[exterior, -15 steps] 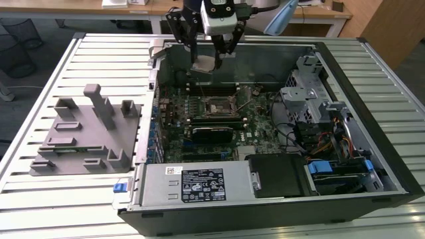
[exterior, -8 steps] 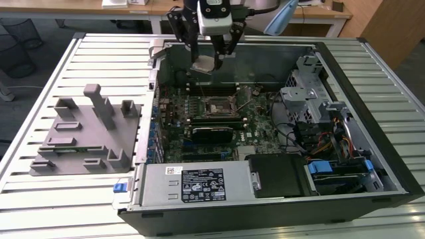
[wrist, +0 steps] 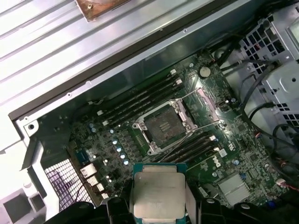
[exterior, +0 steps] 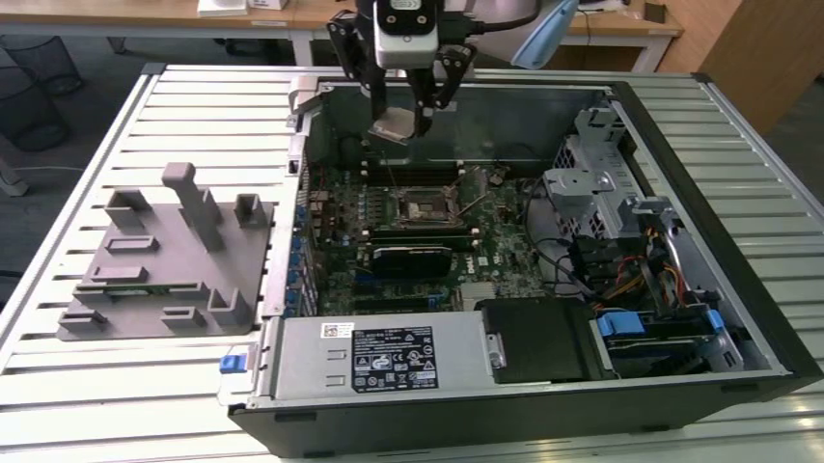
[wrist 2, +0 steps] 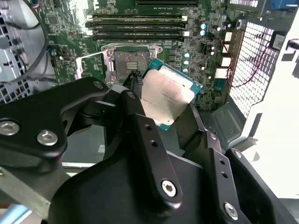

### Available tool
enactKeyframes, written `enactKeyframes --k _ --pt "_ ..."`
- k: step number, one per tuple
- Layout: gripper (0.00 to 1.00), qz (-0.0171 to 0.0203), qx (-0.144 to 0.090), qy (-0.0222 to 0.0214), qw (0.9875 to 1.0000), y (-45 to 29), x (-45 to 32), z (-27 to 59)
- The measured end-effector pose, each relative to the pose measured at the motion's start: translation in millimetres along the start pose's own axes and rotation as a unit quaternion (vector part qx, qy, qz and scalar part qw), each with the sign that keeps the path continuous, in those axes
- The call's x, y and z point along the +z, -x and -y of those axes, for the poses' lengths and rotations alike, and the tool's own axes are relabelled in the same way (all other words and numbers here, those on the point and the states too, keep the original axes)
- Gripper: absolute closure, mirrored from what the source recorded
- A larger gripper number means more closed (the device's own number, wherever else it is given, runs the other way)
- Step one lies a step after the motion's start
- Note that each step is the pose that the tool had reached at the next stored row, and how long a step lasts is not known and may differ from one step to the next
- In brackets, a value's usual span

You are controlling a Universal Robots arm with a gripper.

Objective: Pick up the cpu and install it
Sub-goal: 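Place the cpu into insertion slot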

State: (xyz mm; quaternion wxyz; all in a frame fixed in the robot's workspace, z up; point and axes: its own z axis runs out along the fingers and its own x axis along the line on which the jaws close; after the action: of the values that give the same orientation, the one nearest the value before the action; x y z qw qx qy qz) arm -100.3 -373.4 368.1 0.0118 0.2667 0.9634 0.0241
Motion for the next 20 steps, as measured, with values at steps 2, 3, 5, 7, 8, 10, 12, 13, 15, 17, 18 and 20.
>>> enactKeyframes --k 2,3,5,7,8,10,12,13,15,17,18,20 --pt "0.47 0.0007 0.012 -0.0002 0.9999 -0.2 0.2 -0.3" --pt "0.47 0.001 0.018 -0.0003 0.9998 -0.2 0.3 -0.3" --pt "0.47 0.0016 0.029 -0.0004 0.9996 -0.3 0.4 -0.5" --pt "0.47 0.0022 0.041 -0.0006 0.9992 -0.5 0.6 -0.8" --pt "0.47 0.0025 0.046 -0.0006 0.9989 -0.6 0.7 -0.9" --pt "0.47 0.0031 0.057 -0.0007 0.9984 -0.6 0.9 -1.0" --pt "0.47 0.0037 0.068 -0.0008 0.9977 -0.8 1.1 -1.2" --pt "0.47 0.0041 0.074 -0.001 0.9972 -0.8 1.2 -1.3" --pt "0.47 0.0047 0.085 -0.0012 0.9963 -1.0 1.4 -1.5" --pt "0.47 0.0054 0.097 -0.0014 0.9953 -1.1 1.6 -1.7" --pt "0.47 0.0057 0.102 -0.0015 0.9948 -1.2 1.6 -1.8" --pt "0.47 0.0063 0.113 -0.0016 0.9935 -1.3 1.8 -2.0"
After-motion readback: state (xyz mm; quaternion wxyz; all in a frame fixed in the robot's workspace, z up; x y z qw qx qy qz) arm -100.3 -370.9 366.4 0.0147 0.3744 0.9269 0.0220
